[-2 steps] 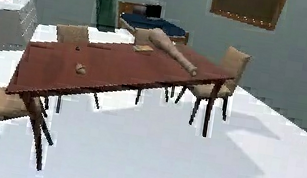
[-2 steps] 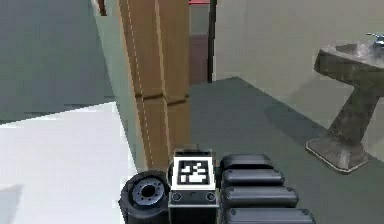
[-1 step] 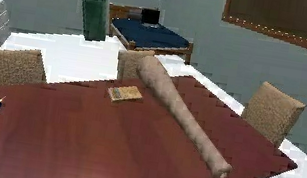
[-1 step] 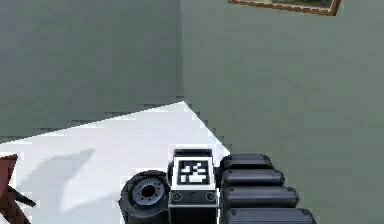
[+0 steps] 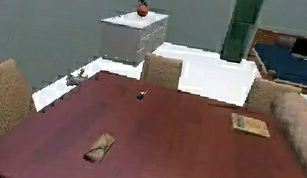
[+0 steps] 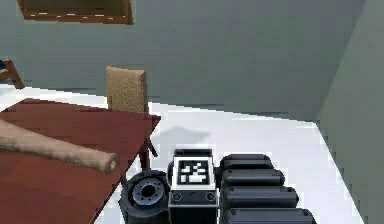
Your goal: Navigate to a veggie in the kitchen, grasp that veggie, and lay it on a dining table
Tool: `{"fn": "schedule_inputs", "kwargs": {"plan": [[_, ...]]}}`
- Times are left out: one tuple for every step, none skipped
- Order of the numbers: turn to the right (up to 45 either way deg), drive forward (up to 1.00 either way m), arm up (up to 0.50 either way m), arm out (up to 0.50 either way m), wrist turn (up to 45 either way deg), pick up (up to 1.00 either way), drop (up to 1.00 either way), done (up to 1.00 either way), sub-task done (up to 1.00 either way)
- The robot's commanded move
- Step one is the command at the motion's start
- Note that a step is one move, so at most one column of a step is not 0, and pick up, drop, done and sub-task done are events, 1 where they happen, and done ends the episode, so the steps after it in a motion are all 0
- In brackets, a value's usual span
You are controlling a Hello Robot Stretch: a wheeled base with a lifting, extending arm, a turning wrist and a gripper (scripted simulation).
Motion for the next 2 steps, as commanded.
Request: {"fn": "schedule_inputs", "kwargs": {"plan": [[42.0,0.00,0.00,0.00,0.0,0.00,0.00,0.00,0.00],[-45.0,0.00,0.00,0.00,0.0,0.00,0.00,0.00,0.00]]}}
